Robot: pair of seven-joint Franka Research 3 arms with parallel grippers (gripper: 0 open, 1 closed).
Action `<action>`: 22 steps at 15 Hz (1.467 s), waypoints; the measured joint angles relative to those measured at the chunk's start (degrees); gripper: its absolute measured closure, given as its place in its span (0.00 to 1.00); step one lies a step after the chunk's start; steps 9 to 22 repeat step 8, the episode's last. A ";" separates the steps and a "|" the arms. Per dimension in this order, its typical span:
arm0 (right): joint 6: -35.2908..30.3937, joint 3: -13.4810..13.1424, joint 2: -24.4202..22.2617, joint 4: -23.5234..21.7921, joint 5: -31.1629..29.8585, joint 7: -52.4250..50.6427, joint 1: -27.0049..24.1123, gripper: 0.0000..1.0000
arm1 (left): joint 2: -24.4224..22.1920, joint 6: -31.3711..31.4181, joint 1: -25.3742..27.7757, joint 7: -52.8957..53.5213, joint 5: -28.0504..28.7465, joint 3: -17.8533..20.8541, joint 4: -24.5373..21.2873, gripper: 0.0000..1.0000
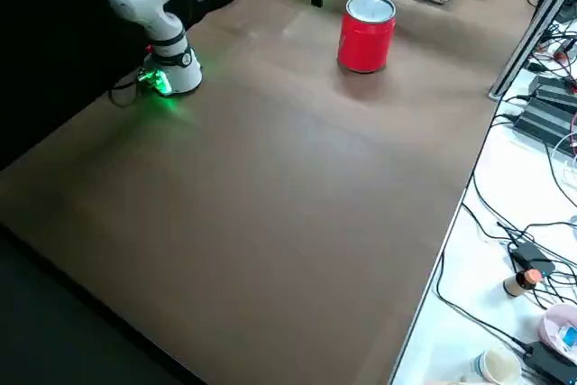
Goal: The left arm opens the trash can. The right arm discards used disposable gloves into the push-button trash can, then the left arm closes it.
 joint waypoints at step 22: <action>-0.03 0.06 -0.06 0.00 -0.01 -0.01 0.02 0.01 | -3.47 -0.94 -2.78 0.88 -0.71 4.32 -1.92 0.01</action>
